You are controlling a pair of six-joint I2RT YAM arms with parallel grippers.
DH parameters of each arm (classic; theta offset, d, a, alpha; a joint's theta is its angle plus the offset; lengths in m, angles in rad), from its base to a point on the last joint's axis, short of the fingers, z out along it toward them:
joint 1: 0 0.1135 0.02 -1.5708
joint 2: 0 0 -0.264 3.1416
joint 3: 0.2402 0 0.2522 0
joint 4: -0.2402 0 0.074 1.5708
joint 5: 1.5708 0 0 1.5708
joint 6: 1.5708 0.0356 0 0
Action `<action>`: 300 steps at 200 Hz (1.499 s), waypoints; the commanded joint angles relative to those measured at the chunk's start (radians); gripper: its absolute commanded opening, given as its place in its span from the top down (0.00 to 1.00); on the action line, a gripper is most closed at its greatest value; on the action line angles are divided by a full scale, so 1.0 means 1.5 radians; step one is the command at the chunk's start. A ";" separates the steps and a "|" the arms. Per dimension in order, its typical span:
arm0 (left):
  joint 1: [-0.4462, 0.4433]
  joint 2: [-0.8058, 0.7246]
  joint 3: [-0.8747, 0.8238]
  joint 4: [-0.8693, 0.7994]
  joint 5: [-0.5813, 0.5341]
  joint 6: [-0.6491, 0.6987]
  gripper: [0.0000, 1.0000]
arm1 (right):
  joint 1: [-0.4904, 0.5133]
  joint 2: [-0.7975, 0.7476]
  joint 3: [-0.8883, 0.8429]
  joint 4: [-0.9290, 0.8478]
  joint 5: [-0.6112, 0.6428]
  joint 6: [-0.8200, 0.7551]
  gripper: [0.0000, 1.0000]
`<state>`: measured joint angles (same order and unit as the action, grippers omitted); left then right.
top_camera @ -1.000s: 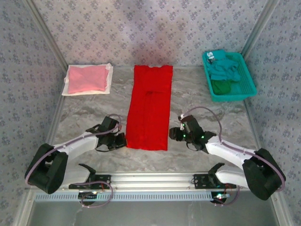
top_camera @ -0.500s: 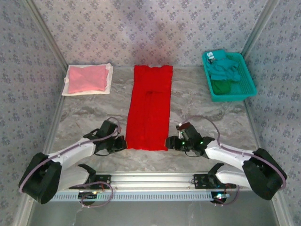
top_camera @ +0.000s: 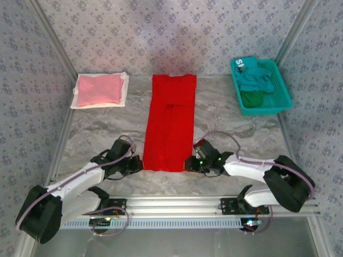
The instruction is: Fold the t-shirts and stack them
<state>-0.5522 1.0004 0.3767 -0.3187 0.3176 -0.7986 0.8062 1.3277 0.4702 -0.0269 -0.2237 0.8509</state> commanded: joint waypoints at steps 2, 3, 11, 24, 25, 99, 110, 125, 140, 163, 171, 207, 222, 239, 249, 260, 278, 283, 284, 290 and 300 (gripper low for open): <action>-0.004 0.000 -0.002 -0.020 -0.007 -0.004 1.00 | 0.014 0.010 0.018 -0.030 -0.008 0.010 0.79; -0.004 0.001 -0.002 -0.020 -0.007 -0.004 1.00 | 0.014 0.010 0.019 -0.031 -0.007 0.010 0.80; -0.004 0.002 0.002 -0.026 -0.010 -0.002 1.00 | 0.013 0.005 0.019 -0.039 -0.001 0.012 0.87; -0.004 0.000 0.006 -0.036 -0.015 -0.001 1.00 | 0.012 -0.005 0.018 -0.051 0.008 0.013 0.94; -0.004 -0.001 0.006 -0.036 -0.015 -0.001 1.00 | 0.012 -0.006 0.017 -0.052 0.009 0.013 0.94; -0.091 0.000 0.000 -0.105 -0.034 -0.014 1.00 | 0.001 -0.121 -0.070 -0.090 0.008 0.007 1.00; -0.108 -0.011 -0.001 -0.099 -0.044 -0.033 1.00 | 0.003 -0.146 -0.095 -0.089 0.003 0.013 1.00; -0.115 -0.023 0.010 -0.105 -0.050 -0.043 1.00 | 0.003 -0.189 -0.109 -0.110 0.007 0.014 1.00; -0.116 -0.034 0.028 -0.109 -0.057 -0.042 1.00 | -0.002 -0.235 -0.106 -0.130 0.016 0.007 1.00; -0.115 -0.015 0.091 -0.131 -0.066 -0.014 1.00 | -0.026 -0.259 -0.059 -0.171 0.011 -0.029 1.00; -0.114 0.001 0.116 -0.137 -0.071 0.000 1.00 | -0.036 -0.255 -0.038 -0.195 0.014 -0.050 1.00; -0.059 0.075 0.188 -0.101 -0.038 0.048 1.00 | -0.100 -0.204 0.036 -0.220 -0.003 -0.129 1.00; -0.036 0.101 0.227 -0.093 -0.020 0.073 1.00 | -0.122 -0.174 0.079 -0.219 0.008 -0.170 1.00; -0.016 0.132 0.282 -0.111 -0.033 0.107 1.00 | -0.146 -0.129 0.131 -0.211 0.012 -0.209 1.00; -0.001 0.153 0.308 -0.115 -0.033 0.122 1.00 | -0.162 -0.097 0.162 -0.212 0.011 -0.227 1.00; 0.011 0.171 0.331 -0.105 -0.037 0.136 1.00 | -0.178 -0.063 0.194 -0.205 0.010 -0.245 1.00; 0.036 0.201 0.363 -0.087 -0.035 0.157 1.00 | -0.196 -0.009 0.246 -0.194 0.011 -0.262 1.00; 0.042 0.212 0.372 -0.080 -0.038 0.169 1.00 | -0.201 0.005 0.256 -0.189 0.016 -0.264 1.00; 0.043 0.214 0.375 -0.078 -0.038 0.172 1.00 | -0.202 0.007 0.257 -0.188 0.017 -0.264 1.00; 0.051 0.227 0.387 -0.074 -0.047 0.185 1.00 | -0.207 0.024 0.268 -0.178 0.022 -0.267 1.00; 0.063 0.252 0.411 -0.074 -0.070 0.206 1.00 | -0.216 0.051 0.284 -0.164 0.029 -0.271 1.00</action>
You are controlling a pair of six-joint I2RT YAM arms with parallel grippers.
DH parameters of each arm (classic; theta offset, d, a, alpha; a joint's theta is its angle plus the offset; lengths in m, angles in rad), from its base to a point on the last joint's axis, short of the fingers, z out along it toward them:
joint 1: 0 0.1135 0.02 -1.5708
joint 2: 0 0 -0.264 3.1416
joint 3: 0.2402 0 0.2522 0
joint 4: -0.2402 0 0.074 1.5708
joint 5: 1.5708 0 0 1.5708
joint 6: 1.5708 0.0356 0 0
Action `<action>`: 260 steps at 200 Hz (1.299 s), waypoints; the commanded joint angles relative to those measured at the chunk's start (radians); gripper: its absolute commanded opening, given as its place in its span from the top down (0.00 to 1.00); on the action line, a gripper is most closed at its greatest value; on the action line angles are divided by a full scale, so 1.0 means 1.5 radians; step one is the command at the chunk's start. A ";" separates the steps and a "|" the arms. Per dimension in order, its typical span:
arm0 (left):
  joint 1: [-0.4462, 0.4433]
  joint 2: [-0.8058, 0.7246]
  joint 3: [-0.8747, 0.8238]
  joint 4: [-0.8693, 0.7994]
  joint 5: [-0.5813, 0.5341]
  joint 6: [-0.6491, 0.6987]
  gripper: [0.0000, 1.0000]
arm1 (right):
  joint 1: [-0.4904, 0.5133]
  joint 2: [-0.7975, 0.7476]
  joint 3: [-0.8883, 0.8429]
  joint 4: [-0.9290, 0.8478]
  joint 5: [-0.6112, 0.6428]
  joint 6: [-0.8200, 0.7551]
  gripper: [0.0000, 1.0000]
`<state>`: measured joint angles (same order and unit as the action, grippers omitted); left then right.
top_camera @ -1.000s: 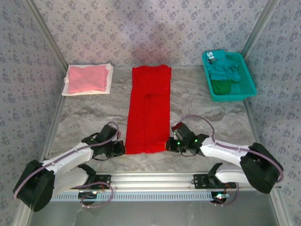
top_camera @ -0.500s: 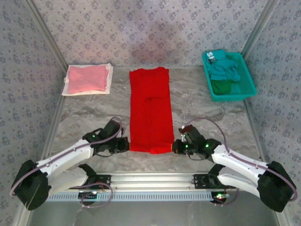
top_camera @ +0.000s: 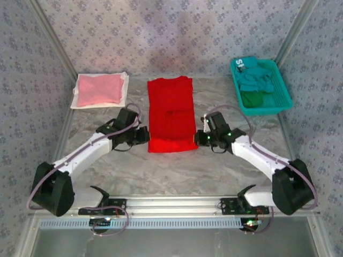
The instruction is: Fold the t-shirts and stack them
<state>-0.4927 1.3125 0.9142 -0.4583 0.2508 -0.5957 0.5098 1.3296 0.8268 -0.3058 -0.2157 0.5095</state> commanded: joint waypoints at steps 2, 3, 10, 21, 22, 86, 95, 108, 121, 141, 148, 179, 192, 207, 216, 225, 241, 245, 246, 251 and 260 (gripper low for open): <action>0.025 0.049 0.057 0.020 -0.031 0.075 1.00 | -0.019 0.055 0.048 0.027 0.025 -0.044 1.00; 0.026 0.051 0.059 0.020 -0.032 0.078 1.00 | -0.020 0.057 0.049 0.028 0.026 -0.044 1.00; 0.031 0.069 0.072 0.024 -0.040 0.092 1.00 | -0.026 0.075 0.059 0.041 0.029 -0.045 1.00; 0.040 0.095 0.087 0.036 -0.040 0.108 1.00 | -0.038 0.105 0.079 0.057 0.025 -0.047 1.00; 0.041 0.097 0.088 0.037 -0.040 0.109 1.00 | -0.038 0.108 0.082 0.059 0.024 -0.047 1.00; 0.075 0.215 0.157 0.070 -0.024 0.154 1.00 | -0.067 0.246 0.196 0.072 0.001 -0.069 1.00; 0.078 0.227 0.165 0.073 -0.026 0.156 1.00 | -0.069 0.255 0.206 0.077 0.001 -0.069 1.00; 0.083 0.249 0.181 0.073 -0.024 0.159 1.00 | -0.073 0.273 0.225 0.075 0.005 -0.073 1.00; 0.089 0.277 0.206 0.076 -0.028 0.166 1.00 | -0.082 0.299 0.263 0.068 0.004 -0.076 1.00; 0.104 0.334 0.280 0.065 -0.030 0.179 0.86 | -0.100 0.351 0.326 0.063 -0.005 -0.077 0.82; 0.110 0.355 0.309 0.067 -0.037 0.183 0.77 | -0.107 0.374 0.355 0.058 -0.005 -0.078 0.71; 0.132 0.399 0.426 0.008 -0.068 0.179 0.74 | -0.133 0.429 0.479 -0.015 -0.022 -0.083 0.59; 0.124 0.354 0.391 0.022 -0.091 0.170 0.67 | -0.132 0.397 0.458 -0.015 -0.029 -0.090 0.59; 0.103 0.289 0.313 0.053 -0.089 0.157 0.68 | -0.125 0.334 0.381 0.013 -0.029 -0.090 0.65; 0.082 0.248 0.259 0.072 -0.094 0.147 0.67 | -0.116 0.294 0.322 0.044 -0.041 -0.089 0.69; 0.063 0.214 0.205 0.097 -0.093 0.135 0.67 | -0.103 0.262 0.270 0.072 -0.056 -0.088 0.72; 0.034 0.183 0.121 0.156 -0.067 0.106 0.73 | -0.081 0.229 0.189 0.121 -0.098 -0.067 0.84; 0.029 0.182 0.106 0.173 -0.053 0.100 0.74 | -0.077 0.226 0.172 0.138 -0.112 -0.059 0.86; 0.027 0.182 0.104 0.177 -0.050 0.098 0.75 | -0.075 0.226 0.170 0.142 -0.116 -0.057 0.87; 0.022 0.186 0.088 0.197 -0.038 0.091 0.75 | -0.068 0.225 0.154 0.161 -0.132 -0.047 0.91; 0.012 0.204 0.072 0.222 -0.025 0.081 0.77 | -0.056 0.234 0.141 0.183 -0.146 -0.035 0.93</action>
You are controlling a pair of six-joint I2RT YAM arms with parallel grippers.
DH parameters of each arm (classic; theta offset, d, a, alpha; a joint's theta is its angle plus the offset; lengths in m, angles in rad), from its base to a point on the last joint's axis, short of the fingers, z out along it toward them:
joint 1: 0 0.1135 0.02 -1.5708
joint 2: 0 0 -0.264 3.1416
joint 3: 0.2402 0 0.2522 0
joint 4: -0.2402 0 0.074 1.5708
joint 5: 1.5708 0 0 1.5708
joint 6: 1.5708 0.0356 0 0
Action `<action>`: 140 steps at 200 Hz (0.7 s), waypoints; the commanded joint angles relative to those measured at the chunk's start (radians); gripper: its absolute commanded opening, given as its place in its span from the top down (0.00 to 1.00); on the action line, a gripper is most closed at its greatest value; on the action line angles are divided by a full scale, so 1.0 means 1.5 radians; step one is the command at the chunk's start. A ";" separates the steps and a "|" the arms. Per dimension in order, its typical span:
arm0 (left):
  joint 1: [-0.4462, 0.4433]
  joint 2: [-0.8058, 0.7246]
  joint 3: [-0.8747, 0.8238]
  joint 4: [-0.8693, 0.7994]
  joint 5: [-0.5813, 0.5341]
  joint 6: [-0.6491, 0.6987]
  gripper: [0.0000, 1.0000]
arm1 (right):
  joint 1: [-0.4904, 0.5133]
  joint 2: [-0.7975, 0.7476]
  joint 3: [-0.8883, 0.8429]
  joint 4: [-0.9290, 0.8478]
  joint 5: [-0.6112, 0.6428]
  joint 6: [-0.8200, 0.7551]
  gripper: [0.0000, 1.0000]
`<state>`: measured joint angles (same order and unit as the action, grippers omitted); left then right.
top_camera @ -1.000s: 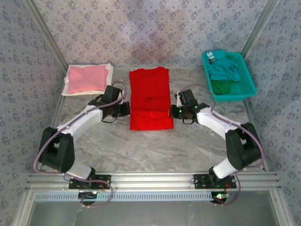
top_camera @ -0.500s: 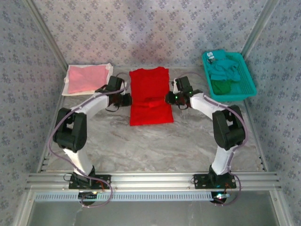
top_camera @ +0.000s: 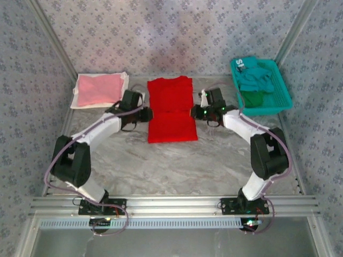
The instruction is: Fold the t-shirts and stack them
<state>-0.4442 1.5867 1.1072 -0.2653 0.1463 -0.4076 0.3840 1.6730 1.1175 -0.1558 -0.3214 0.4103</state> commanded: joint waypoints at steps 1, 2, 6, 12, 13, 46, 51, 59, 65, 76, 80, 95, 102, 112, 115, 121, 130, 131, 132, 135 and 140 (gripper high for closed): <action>-0.021 0.024 -0.057 0.095 0.046 -0.045 0.77 | 0.029 0.007 -0.053 0.084 -0.077 0.032 0.93; -0.022 0.026 -0.058 0.096 0.047 -0.046 0.77 | 0.029 0.008 -0.053 0.084 -0.077 0.033 0.93; -0.023 0.037 -0.060 0.097 0.049 -0.052 0.78 | 0.033 0.017 -0.054 0.085 -0.075 0.038 0.94; -0.023 0.053 -0.061 0.098 0.051 -0.064 0.78 | 0.036 0.030 -0.052 0.086 -0.074 0.045 0.95; -0.023 0.056 -0.061 0.098 0.052 -0.065 0.79 | 0.036 0.033 -0.051 0.086 -0.074 0.046 0.95; -0.038 0.104 -0.105 0.176 0.056 -0.097 0.79 | 0.045 0.102 -0.035 0.073 -0.031 0.061 0.92; -0.042 0.112 -0.109 0.185 0.054 -0.096 0.79 | 0.048 0.111 -0.032 0.066 -0.022 0.058 0.91; -0.046 0.127 -0.111 0.190 0.045 -0.097 0.79 | 0.051 0.124 -0.031 0.062 -0.016 0.058 0.91; -0.047 0.138 -0.113 0.192 0.043 -0.100 0.79 | 0.054 0.131 -0.034 0.067 -0.019 0.059 0.92; -0.049 0.150 -0.126 0.207 0.040 -0.106 0.79 | 0.060 0.135 -0.044 0.065 -0.010 0.062 0.91; -0.050 0.151 -0.133 0.213 0.037 -0.109 0.79 | 0.065 0.135 -0.049 0.066 -0.005 0.061 0.91; -0.053 0.142 -0.165 0.223 0.024 -0.121 0.79 | 0.082 0.126 -0.078 0.064 0.014 0.066 0.91; -0.053 0.129 -0.181 0.221 0.015 -0.125 0.78 | 0.090 0.118 -0.097 0.067 0.018 0.072 0.89; -0.055 0.101 -0.208 0.212 -0.003 -0.128 0.78 | 0.105 0.101 -0.130 0.073 0.030 0.088 0.89; -0.056 0.092 -0.216 0.210 -0.009 -0.128 0.78 | 0.110 0.095 -0.142 0.076 0.034 0.094 0.89; -0.059 0.073 -0.232 0.203 -0.019 -0.126 0.77 | 0.117 0.082 -0.165 0.088 0.038 0.105 0.88; -0.064 0.050 -0.249 0.191 -0.031 -0.123 0.76 | 0.128 0.063 -0.196 0.102 0.043 0.120 0.87; -0.065 0.048 -0.250 0.190 -0.032 -0.122 0.76 | 0.129 0.061 -0.198 0.103 0.044 0.123 0.87; -0.065 0.045 -0.252 0.187 -0.032 -0.122 0.76 | 0.130 0.059 -0.200 0.104 0.045 0.125 0.87; -0.065 0.040 -0.255 0.182 -0.033 -0.121 0.76 | 0.132 0.053 -0.207 0.104 0.047 0.131 0.87; -0.064 0.030 -0.259 0.174 -0.035 -0.117 0.75 | 0.135 0.044 -0.216 0.108 0.049 0.140 0.87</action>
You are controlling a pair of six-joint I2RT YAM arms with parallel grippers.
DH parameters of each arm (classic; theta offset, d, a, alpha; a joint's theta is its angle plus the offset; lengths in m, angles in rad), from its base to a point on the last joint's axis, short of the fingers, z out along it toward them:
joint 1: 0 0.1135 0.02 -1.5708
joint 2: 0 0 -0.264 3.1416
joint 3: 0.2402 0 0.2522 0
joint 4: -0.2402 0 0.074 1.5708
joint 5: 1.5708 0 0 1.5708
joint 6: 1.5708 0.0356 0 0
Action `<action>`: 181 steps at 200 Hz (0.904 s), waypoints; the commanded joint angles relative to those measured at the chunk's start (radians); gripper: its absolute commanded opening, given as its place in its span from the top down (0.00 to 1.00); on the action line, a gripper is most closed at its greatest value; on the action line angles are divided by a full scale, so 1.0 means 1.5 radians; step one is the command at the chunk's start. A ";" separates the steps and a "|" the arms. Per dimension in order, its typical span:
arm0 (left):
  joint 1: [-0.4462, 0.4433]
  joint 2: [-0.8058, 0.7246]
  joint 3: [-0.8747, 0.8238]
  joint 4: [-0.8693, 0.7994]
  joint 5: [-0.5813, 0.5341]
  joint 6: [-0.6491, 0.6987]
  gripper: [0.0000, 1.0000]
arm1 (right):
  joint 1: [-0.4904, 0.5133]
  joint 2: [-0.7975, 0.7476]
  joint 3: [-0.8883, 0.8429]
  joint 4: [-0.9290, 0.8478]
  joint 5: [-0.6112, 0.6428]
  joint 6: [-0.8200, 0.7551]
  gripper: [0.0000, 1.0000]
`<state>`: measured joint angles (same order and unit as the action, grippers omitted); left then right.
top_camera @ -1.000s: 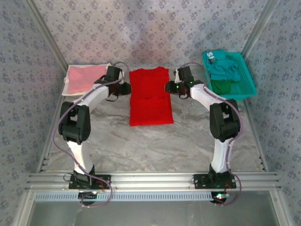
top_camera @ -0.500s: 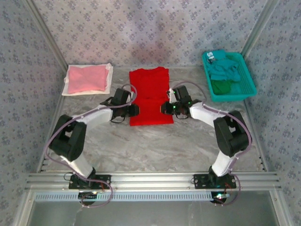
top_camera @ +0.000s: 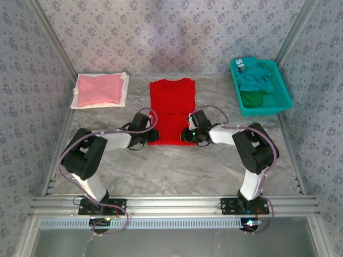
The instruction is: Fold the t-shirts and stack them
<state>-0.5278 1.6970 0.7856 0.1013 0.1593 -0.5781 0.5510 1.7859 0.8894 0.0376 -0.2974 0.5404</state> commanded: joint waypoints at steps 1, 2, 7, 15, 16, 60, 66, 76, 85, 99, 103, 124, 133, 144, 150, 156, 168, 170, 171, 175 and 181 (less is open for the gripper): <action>-0.009 -0.044 -0.045 -0.072 -0.043 -0.003 0.75 | 0.025 -0.033 -0.066 -0.021 0.033 0.054 0.87; -0.009 -0.045 -0.045 -0.073 -0.044 -0.002 0.75 | 0.025 -0.035 -0.067 -0.020 0.033 0.054 0.87; -0.009 -0.052 -0.046 -0.082 -0.047 0.001 0.74 | 0.027 -0.044 -0.073 -0.014 0.033 0.066 0.87; -0.009 -0.063 -0.041 -0.099 -0.053 0.004 0.72 | 0.030 -0.058 -0.078 -0.008 0.038 0.073 0.84; -0.009 -0.065 -0.040 -0.102 -0.054 0.004 0.72 | 0.030 -0.059 -0.078 -0.008 0.039 0.073 0.83; -0.010 -0.214 -0.049 -0.154 -0.042 -0.043 0.62 | 0.031 -0.158 -0.041 -0.096 0.096 0.029 0.62; -0.008 -0.241 -0.061 -0.165 -0.051 -0.054 0.58 | 0.032 -0.179 -0.051 -0.104 0.106 0.027 0.58; 0.001 -0.278 -0.084 -0.181 -0.048 -0.064 0.56 | 0.032 -0.208 -0.068 -0.123 0.121 0.028 0.53; 0.013 -0.302 -0.105 -0.184 -0.025 -0.067 0.55 | 0.030 -0.230 -0.087 -0.136 0.129 0.033 0.50; 0.027 -0.319 -0.141 -0.178 0.002 -0.068 0.52 | 0.024 -0.258 -0.124 -0.139 0.126 0.048 0.44; 0.032 -0.318 -0.149 -0.174 0.013 -0.066 0.52 | 0.023 -0.264 -0.135 -0.136 0.123 0.053 0.43; 0.043 -0.290 -0.161 -0.152 0.052 -0.054 0.50 | 0.017 -0.264 -0.156 -0.123 0.101 0.075 0.41; 0.043 -0.269 -0.158 -0.139 0.069 -0.052 0.48 | 0.018 -0.257 -0.157 -0.118 0.095 0.078 0.40; 0.041 -0.243 -0.151 -0.121 0.085 -0.050 0.46 | 0.019 -0.247 -0.154 -0.111 0.087 0.084 0.39; 0.040 -0.230 -0.147 -0.115 0.089 -0.051 0.45 | 0.019 -0.241 -0.154 -0.105 0.081 0.087 0.39; 0.039 -0.218 -0.144 -0.106 0.091 -0.051 0.45 | 0.020 -0.237 -0.155 -0.098 0.080 0.092 0.39; 0.036 -0.202 -0.140 -0.090 0.094 -0.052 0.45 | 0.021 -0.229 -0.156 -0.087 0.077 0.096 0.38; 0.035 -0.199 -0.139 -0.088 0.095 -0.052 0.45 | 0.021 -0.228 -0.156 -0.086 0.076 0.096 0.38; 0.035 -0.197 -0.139 -0.086 0.095 -0.051 0.45 | 0.020 -0.227 -0.156 -0.086 0.076 0.097 0.38; 0.033 -0.192 -0.137 -0.082 0.096 -0.050 0.45 | 0.020 -0.225 -0.155 -0.085 0.076 0.097 0.38; 0.031 -0.184 -0.133 -0.078 0.096 -0.049 0.45 | 0.020 -0.220 -0.155 -0.082 0.076 0.097 0.38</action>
<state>-0.4675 1.3853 0.5491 -0.0784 0.2543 -0.6563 0.5804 1.4330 0.6586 -0.1108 -0.1684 0.6548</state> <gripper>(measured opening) 0.552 0.615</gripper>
